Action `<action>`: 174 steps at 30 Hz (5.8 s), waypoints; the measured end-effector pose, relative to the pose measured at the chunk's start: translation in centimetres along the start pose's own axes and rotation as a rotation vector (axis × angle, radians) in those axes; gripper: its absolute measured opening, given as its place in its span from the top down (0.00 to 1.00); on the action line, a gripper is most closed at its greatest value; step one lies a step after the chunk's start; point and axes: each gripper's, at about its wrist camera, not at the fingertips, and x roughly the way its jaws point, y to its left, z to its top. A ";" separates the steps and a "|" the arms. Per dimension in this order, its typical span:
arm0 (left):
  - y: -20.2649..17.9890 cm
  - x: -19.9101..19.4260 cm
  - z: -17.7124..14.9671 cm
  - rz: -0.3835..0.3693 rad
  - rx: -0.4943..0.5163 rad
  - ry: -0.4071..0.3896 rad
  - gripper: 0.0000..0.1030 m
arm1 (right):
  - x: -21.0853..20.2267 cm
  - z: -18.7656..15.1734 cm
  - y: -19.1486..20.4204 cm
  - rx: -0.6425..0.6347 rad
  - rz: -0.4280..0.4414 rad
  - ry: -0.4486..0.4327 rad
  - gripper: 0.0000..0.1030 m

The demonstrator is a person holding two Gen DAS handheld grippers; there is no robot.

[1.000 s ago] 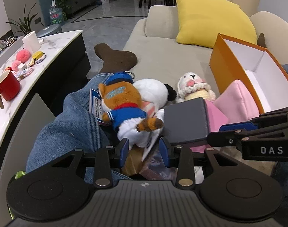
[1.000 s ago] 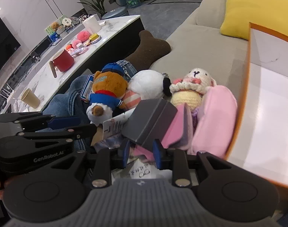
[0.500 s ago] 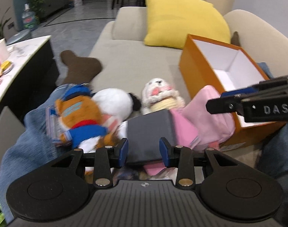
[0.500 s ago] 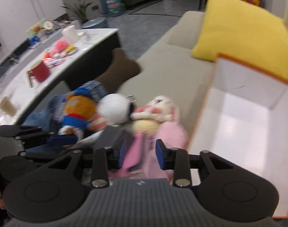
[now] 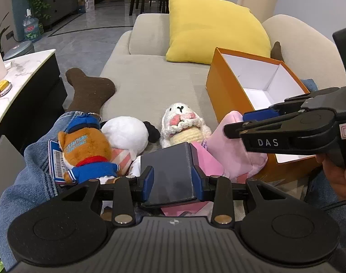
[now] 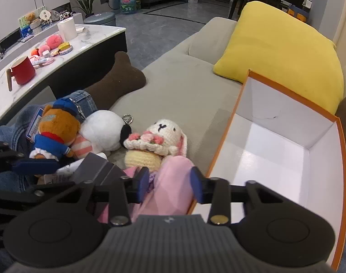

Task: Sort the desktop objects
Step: 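Move the right gripper toward the pink pouch beside the orange box, then grasp the pink carabiner pouch with the right gripper and lift it, then carry the pink pouch with the right gripper while the left gripper grasps the pink card wallet, then lower the pink pouch into the orange box and open the right gripper while the left gripper carries the wallet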

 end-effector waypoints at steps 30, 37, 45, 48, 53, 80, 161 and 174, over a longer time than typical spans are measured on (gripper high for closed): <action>-1.6 -2.6 -1.9 0.021 0.004 0.001 0.59 | -3.2 -3.9 0.9 -0.054 0.130 -0.049 0.67; -1.9 -1.7 -2.8 0.007 0.016 0.042 0.59 | -3.2 -8.3 0.4 0.036 0.251 0.084 0.83; -3.2 -0.9 -4.1 -0.026 0.044 0.081 0.59 | -2.3 -11.0 0.1 0.101 0.301 0.130 0.83; -3.5 -0.8 -4.3 -0.037 0.046 0.086 0.59 | -1.6 -12.2 0.0 0.139 0.404 0.219 0.96; -4.4 -0.5 -4.4 -0.086 0.053 0.095 0.59 | -0.3 -14.1 0.7 0.165 0.455 0.314 1.00; -8.3 1.7 -5.3 -0.198 0.138 0.238 0.59 | -2.3 -12.1 -8.7 0.098 0.191 0.300 0.50; -14.2 7.6 -2.0 0.268 0.702 0.050 0.46 | -6.2 -13.0 -8.0 0.128 0.076 0.182 0.74; -13.6 10.4 -1.3 0.350 0.756 0.154 0.79 | -6.6 -13.9 -9.0 0.174 0.082 0.117 0.73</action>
